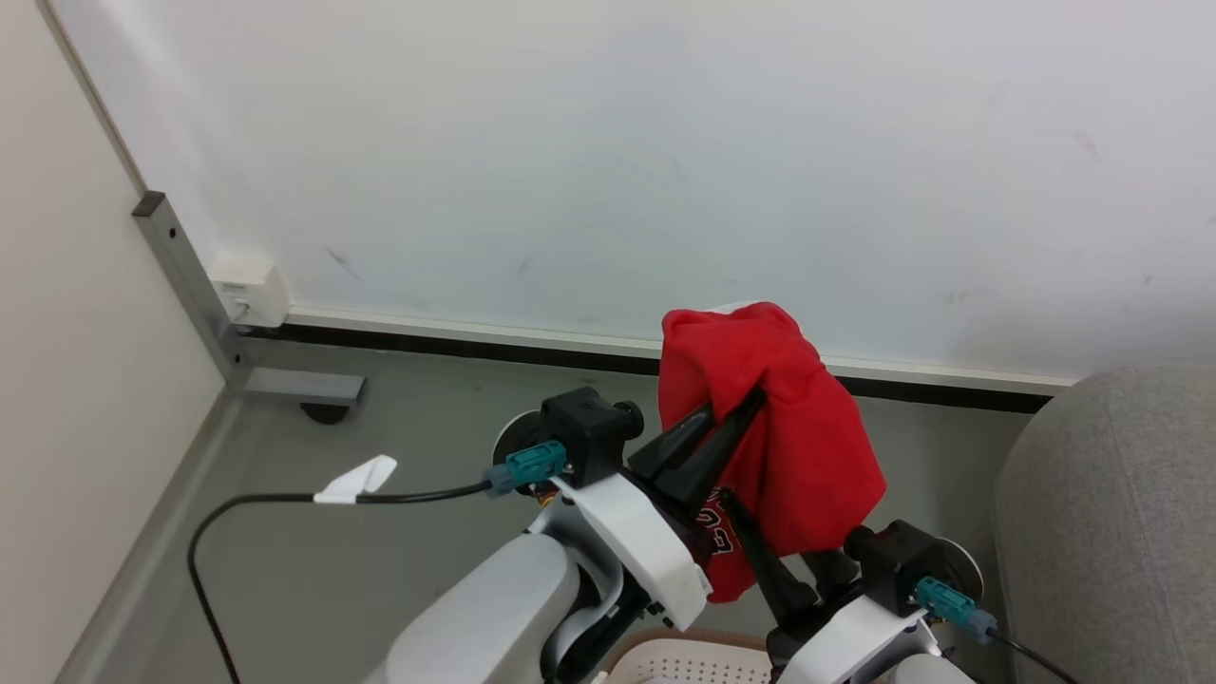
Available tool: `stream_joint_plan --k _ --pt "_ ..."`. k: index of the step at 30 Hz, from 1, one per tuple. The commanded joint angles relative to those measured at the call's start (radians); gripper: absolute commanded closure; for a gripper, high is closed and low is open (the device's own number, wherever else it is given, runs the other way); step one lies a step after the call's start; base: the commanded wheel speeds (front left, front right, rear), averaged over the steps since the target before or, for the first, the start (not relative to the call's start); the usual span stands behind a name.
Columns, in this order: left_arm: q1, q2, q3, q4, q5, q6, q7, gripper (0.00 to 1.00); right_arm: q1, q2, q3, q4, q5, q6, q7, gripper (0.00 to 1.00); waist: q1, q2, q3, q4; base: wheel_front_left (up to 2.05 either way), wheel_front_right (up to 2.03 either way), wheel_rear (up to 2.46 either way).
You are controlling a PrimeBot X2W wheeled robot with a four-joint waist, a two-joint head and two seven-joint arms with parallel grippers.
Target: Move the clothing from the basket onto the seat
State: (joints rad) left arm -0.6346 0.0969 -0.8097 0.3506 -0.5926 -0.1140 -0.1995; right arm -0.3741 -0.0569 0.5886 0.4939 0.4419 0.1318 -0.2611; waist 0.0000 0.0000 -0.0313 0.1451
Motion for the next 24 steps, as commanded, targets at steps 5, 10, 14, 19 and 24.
stream_joint_plan --k 5,10,14,19,24 --pt "0.006 -0.001 0.004 0.008 -0.019 0.000 -0.004 1.00 -0.010 0.001 0.005 0.001 0.018 -0.002 -0.003 1.00 0.0000 0.0000 -0.003 0.013 0.00 0.00 0.00" --pt "0.002 0.006 0.005 0.014 -0.023 0.003 -0.009 1.00 -0.004 0.002 0.009 -0.007 0.021 -0.002 -0.003 1.00 0.0000 0.0000 -0.001 0.011 0.00 0.00 0.00" --pt "0.000 0.011 0.006 0.015 -0.024 0.008 -0.011 1.00 0.003 0.002 0.011 -0.016 0.023 -0.002 -0.003 1.00 0.0000 0.0000 0.001 0.005 0.00 0.00 0.00" --pt "0.008 0.020 0.007 0.015 -0.022 0.016 -0.012 1.00 0.010 0.002 0.004 -0.032 0.026 -0.002 -0.003 1.00 0.0000 0.0000 0.001 -0.011 0.00 0.00 0.00" --pt "0.018 0.034 0.005 0.019 -0.018 0.023 -0.011 0.67 0.026 -0.001 -0.013 -0.080 0.012 -0.002 -0.003 1.00 0.0000 0.0000 0.005 -0.042 0.00 0.00 0.00"
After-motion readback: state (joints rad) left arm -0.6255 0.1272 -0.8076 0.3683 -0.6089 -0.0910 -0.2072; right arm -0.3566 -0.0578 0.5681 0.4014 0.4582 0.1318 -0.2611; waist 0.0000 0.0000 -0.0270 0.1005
